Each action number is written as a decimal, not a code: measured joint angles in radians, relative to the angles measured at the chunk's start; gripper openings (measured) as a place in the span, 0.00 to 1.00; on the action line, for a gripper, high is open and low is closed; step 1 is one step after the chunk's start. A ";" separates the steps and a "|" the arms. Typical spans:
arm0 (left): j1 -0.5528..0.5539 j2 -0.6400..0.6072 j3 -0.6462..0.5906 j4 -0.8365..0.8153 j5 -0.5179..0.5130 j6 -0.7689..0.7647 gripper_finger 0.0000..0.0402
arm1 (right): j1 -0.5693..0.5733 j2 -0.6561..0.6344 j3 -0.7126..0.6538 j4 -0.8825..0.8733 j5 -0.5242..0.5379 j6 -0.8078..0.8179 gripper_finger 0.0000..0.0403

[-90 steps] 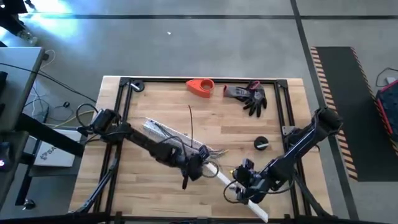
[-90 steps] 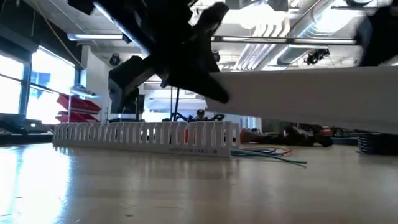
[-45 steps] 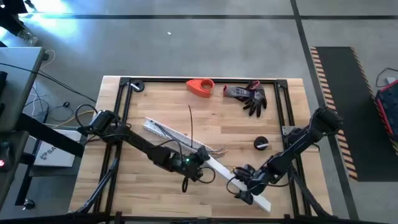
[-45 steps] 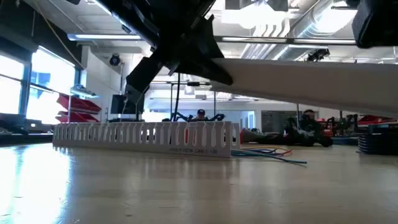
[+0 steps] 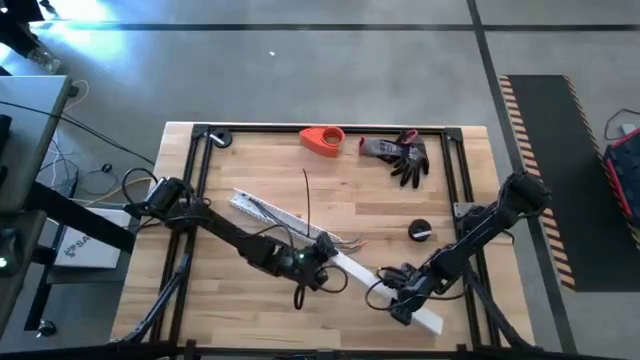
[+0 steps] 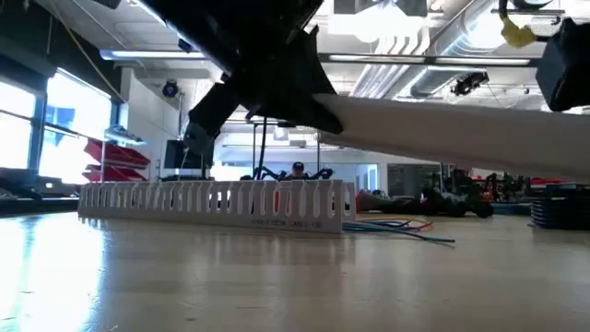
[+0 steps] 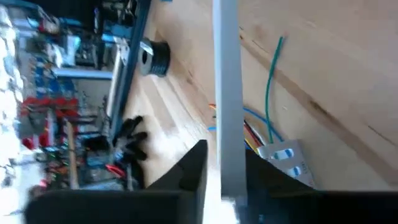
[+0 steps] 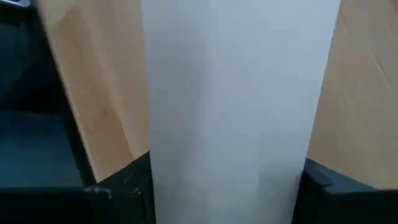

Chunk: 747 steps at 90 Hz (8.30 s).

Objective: Ziptie cables
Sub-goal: Close the white cable duct

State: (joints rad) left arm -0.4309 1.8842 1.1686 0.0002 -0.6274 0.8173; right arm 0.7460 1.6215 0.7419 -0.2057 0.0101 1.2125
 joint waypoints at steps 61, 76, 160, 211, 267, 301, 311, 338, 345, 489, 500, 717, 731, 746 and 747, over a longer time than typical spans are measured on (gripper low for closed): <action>0.315 -0.008 0.044 -0.255 0.705 -0.279 0.66 | -0.030 0.003 0.310 -0.859 -0.111 -0.162 0.49; 0.352 -0.007 0.044 -0.225 0.703 -0.270 0.66 | -0.021 0.003 0.292 -0.835 -0.111 -0.156 0.49; 0.344 0.078 0.047 -0.184 0.735 -0.281 0.66 | -0.054 0.054 0.287 -0.792 0.026 -0.136 0.49; 0.304 0.058 0.043 -0.268 0.708 -0.345 0.66 | -0.059 0.081 0.289 -0.663 -0.056 -0.118 0.49; 0.304 0.096 0.043 -0.243 0.706 -0.398 0.66 | -0.066 0.124 0.289 -0.561 -0.095 -0.044 0.49; 0.306 0.101 0.043 -0.229 0.766 -0.459 0.66 | -0.061 0.124 0.361 -0.696 -0.071 -0.079 0.49; 0.306 0.101 0.043 -0.220 0.768 -0.480 0.66 | -0.061 0.146 0.357 -0.687 -0.072 -0.080 0.49; 0.309 0.114 0.043 -0.192 0.771 -0.517 0.65 | -0.058 0.194 0.357 -0.650 -0.062 -0.084 0.49; 0.309 0.123 0.043 -0.183 0.770 -0.522 0.63 | -0.058 0.196 0.357 -0.649 -0.053 -0.076 0.49; 0.321 0.132 0.044 -0.153 0.761 -0.580 0.56 | -0.043 0.153 0.356 -0.707 0.033 -0.113 0.49; 0.321 0.132 0.044 -0.153 0.761 -0.581 0.56 | -0.043 0.154 0.356 -0.703 0.042 -0.112 0.49; 0.311 0.122 0.283 -0.691 0.685 -0.352 0.73 | -0.150 0.219 0.357 -0.696 -0.184 -0.182 0.49; 0.329 0.122 0.226 -0.718 0.665 -0.325 0.73 | -0.154 0.219 0.357 -0.701 -0.161 -0.181 0.49; 0.342 0.123 0.157 -0.669 0.678 -0.371 0.72 | -0.154 0.219 0.356 -0.706 -0.139 -0.196 0.49; 0.342 0.122 0.152 -0.660 0.679 -0.378 0.72 | -0.154 0.219 0.356 -0.707 -0.138 -0.199 0.49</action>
State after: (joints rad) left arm -0.0891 2.0060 1.3210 -0.6597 0.0516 0.4397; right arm 0.5922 1.8400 1.0981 -0.9124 -0.1279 1.0138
